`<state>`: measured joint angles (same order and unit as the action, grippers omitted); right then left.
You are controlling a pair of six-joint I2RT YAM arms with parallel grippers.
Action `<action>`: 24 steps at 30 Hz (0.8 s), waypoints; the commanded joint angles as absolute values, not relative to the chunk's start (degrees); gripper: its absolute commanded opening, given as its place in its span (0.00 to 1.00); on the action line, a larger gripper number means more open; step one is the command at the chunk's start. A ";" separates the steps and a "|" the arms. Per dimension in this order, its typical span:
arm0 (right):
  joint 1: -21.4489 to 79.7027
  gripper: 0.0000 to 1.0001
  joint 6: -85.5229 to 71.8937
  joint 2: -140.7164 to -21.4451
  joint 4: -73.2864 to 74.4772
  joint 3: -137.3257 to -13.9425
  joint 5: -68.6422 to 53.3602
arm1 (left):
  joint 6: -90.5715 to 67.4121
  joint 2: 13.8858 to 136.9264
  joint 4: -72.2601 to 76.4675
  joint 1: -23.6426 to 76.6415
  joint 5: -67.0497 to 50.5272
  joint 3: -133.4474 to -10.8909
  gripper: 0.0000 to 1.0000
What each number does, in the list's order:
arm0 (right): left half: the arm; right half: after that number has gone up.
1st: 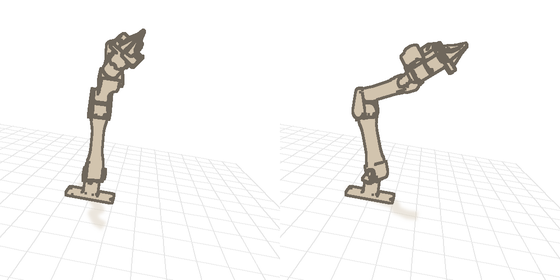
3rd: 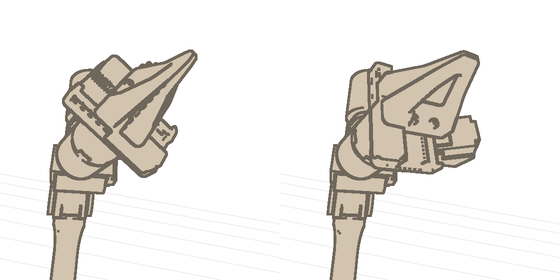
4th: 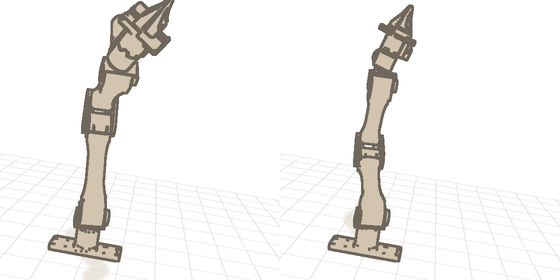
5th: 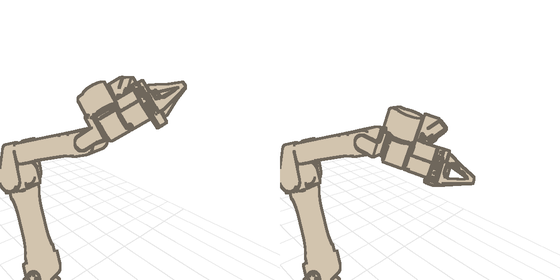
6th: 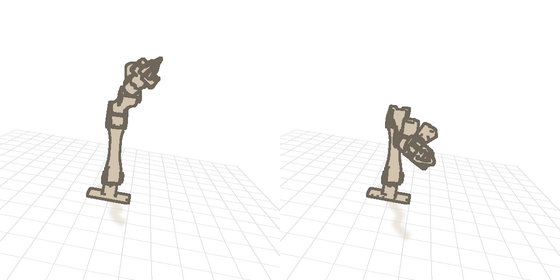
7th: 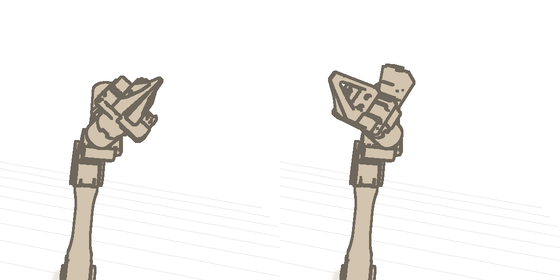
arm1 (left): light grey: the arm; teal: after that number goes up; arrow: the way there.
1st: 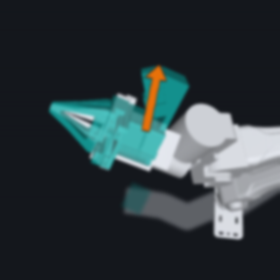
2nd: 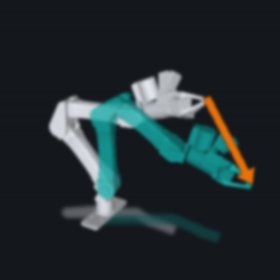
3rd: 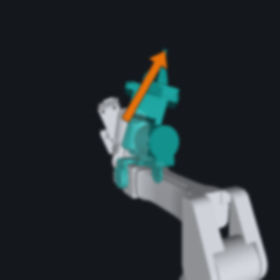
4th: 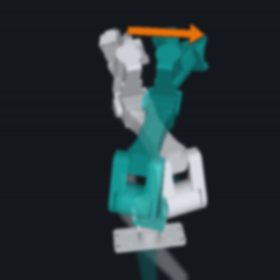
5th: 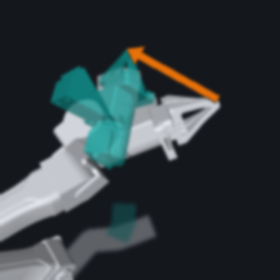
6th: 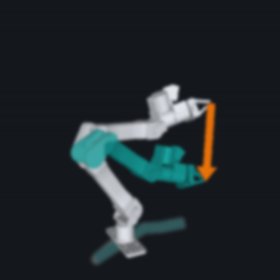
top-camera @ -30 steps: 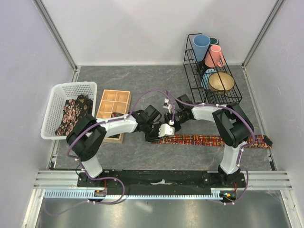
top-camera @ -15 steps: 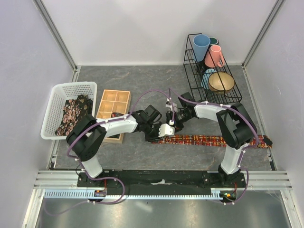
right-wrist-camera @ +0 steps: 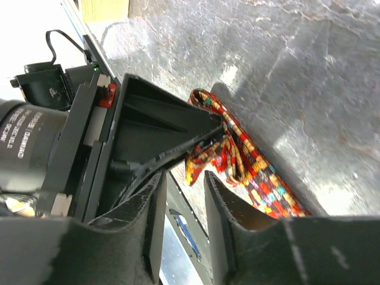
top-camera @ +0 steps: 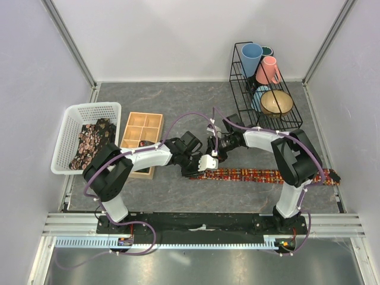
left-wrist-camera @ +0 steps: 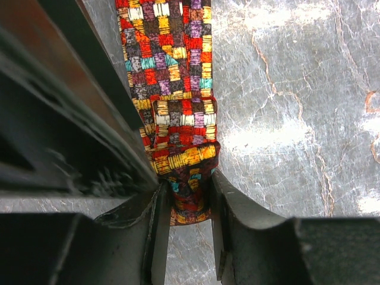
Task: Roll the ties
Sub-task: Roll the tie at the center of the board.
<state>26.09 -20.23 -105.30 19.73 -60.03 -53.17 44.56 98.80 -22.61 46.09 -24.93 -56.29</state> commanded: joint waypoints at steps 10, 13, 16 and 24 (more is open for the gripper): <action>27.69 0.26 -24.00 -108.90 14.59 -58.27 -53.79 | 43.42 100.72 -24.26 46.05 -21.01 -56.34 0.38; 27.69 0.04 -23.38 -108.98 14.76 -58.45 -53.96 | 43.33 100.64 -24.26 46.05 -21.01 -56.16 0.38; 27.69 0.00 -22.77 -109.16 15.03 -58.62 -53.53 | 43.07 99.67 -23.56 46.05 -21.44 -55.90 0.51; 27.69 0.00 -21.97 -109.25 14.86 -58.71 -52.38 | 44.21 93.25 -17.40 46.05 -24.26 -52.99 0.78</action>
